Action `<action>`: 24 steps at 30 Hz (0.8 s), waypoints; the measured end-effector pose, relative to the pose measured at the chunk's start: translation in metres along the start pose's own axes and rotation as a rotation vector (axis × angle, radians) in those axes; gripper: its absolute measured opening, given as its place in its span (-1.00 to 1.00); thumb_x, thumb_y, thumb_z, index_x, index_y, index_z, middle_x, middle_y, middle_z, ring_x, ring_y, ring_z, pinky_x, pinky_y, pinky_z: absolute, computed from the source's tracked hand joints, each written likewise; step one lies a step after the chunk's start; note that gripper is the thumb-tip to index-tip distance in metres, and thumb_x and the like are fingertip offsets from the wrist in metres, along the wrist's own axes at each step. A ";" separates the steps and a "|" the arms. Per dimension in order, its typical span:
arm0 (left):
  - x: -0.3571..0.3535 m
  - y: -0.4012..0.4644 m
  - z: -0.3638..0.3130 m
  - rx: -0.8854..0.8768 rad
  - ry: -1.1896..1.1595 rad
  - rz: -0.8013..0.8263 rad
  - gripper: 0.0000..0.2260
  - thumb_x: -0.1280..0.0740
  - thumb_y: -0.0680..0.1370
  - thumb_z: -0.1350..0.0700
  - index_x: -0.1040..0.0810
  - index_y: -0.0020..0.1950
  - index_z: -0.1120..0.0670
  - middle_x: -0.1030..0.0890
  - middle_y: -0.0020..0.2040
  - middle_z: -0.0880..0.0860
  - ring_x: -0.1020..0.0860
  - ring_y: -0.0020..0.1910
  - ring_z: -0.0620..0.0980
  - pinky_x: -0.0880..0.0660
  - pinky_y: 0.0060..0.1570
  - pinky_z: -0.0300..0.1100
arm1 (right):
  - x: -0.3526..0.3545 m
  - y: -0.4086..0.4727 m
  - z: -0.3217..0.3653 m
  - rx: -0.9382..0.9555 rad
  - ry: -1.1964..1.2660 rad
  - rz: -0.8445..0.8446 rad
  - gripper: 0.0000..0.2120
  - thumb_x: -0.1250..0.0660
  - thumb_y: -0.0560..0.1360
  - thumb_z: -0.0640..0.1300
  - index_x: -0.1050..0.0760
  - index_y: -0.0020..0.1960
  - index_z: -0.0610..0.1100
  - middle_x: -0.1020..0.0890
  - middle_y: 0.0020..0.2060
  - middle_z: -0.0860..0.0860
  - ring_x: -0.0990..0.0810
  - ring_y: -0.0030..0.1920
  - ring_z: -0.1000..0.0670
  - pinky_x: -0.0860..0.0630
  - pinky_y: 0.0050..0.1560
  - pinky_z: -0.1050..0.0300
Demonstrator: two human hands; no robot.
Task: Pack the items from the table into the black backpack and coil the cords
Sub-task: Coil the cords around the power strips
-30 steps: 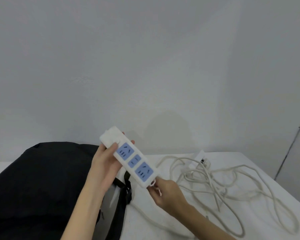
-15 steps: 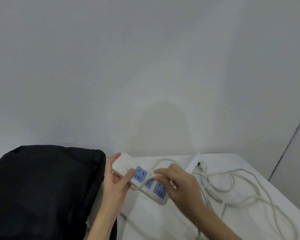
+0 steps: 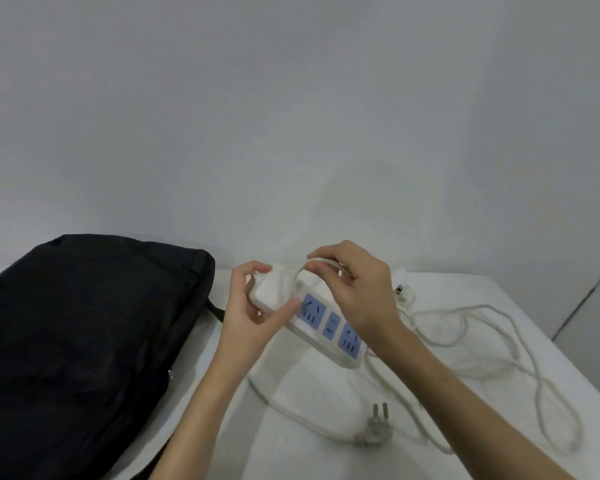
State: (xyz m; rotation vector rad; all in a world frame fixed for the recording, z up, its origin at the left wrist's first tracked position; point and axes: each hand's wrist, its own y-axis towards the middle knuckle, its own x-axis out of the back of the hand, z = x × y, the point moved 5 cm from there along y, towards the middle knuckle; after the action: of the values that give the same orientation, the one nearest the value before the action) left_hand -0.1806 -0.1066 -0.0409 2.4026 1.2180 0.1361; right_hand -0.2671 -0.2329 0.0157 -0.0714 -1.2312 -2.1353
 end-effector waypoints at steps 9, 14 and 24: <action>0.010 0.004 -0.014 0.113 -0.020 0.060 -0.47 -0.52 0.18 0.00 -0.43 0.09 -0.10 -0.64 -0.02 0.11 -0.61 -0.13 0.11 -0.55 -0.20 -0.05 | -0.014 0.010 -0.024 -0.418 0.252 0.099 -0.73 -0.58 0.23 -0.07 -0.49 -0.37 -0.12 -0.45 -0.48 0.06 -0.37 -0.42 0.10 -0.32 -0.33 0.24; 0.012 0.011 -0.010 0.117 -0.032 0.077 -0.53 -0.55 0.16 0.01 -0.52 0.02 -0.09 -0.61 0.04 0.16 -0.59 0.03 0.25 -0.58 -0.06 0.15 | -0.014 0.021 -0.022 -0.440 0.239 0.129 -0.68 -0.61 0.17 -0.02 -0.51 -0.35 -0.16 -0.50 -0.48 -0.03 -0.41 -0.41 0.07 -0.34 -0.32 0.23; 0.016 0.031 -0.012 0.179 -0.202 0.085 -0.45 -0.62 0.09 0.21 -0.56 0.02 -0.05 -0.65 0.04 0.08 -0.63 0.01 0.14 -0.61 -0.12 0.00 | -0.019 0.015 -0.045 -0.593 0.418 0.213 -0.70 -0.54 0.22 -0.03 -0.46 -0.32 -0.15 -0.34 -0.60 0.08 -0.20 -0.58 0.13 -0.15 -0.55 0.33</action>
State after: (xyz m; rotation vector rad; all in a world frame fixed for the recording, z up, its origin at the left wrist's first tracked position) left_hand -0.1508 -0.1057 -0.0191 2.5490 1.0759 -0.1937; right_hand -0.2316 -0.2631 -0.0049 -0.0087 -0.3194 -2.1133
